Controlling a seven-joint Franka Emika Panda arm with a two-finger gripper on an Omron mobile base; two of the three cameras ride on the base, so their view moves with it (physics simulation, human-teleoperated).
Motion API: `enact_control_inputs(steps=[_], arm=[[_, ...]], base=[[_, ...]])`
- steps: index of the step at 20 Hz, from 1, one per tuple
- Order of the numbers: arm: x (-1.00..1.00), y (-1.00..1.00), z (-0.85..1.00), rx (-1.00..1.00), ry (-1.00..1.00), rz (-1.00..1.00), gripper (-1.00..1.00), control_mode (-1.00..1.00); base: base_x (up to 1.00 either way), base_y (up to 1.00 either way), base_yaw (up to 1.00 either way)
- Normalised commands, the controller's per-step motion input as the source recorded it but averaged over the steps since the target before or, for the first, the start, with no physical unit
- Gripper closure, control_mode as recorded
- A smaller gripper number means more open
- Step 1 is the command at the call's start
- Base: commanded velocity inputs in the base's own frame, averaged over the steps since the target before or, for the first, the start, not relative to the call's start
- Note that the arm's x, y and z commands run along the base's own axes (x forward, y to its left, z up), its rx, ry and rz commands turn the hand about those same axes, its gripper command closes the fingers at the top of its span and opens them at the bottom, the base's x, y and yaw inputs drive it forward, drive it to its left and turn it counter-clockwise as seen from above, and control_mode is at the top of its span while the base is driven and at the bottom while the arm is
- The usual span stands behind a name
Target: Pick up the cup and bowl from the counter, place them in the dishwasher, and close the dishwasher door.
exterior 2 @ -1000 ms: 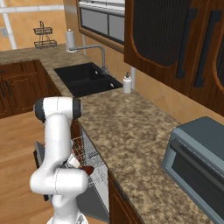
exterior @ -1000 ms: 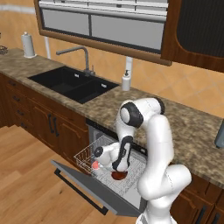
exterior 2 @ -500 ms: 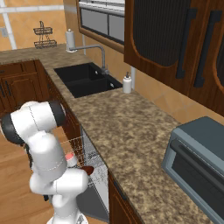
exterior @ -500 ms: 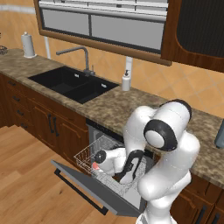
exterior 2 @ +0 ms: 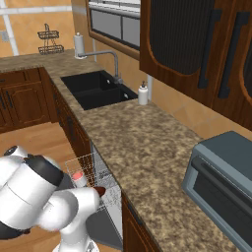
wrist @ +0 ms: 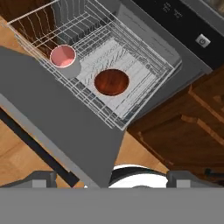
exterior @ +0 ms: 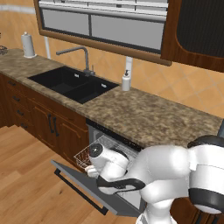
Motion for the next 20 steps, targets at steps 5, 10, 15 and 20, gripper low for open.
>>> enact_control_inputs(steps=[5,10,15,20], arm=[[-0.25,0.96,0.52,-0.23,0.33,0.12,-1.00,-1.00],[-0.12,1.00,-0.07,-0.33,0.04,0.08,-1.00,-1.00],[0.00,0.96,-0.31,-0.29,0.01,0.01,-1.00,-1.00],[0.09,0.68,-0.43,-0.27,0.02,0.00,-1.00,-1.00]], base=[[0.00,0.00,0.00],[0.00,0.00,0.00],[0.00,0.00,0.00],[0.00,0.00,0.00]])
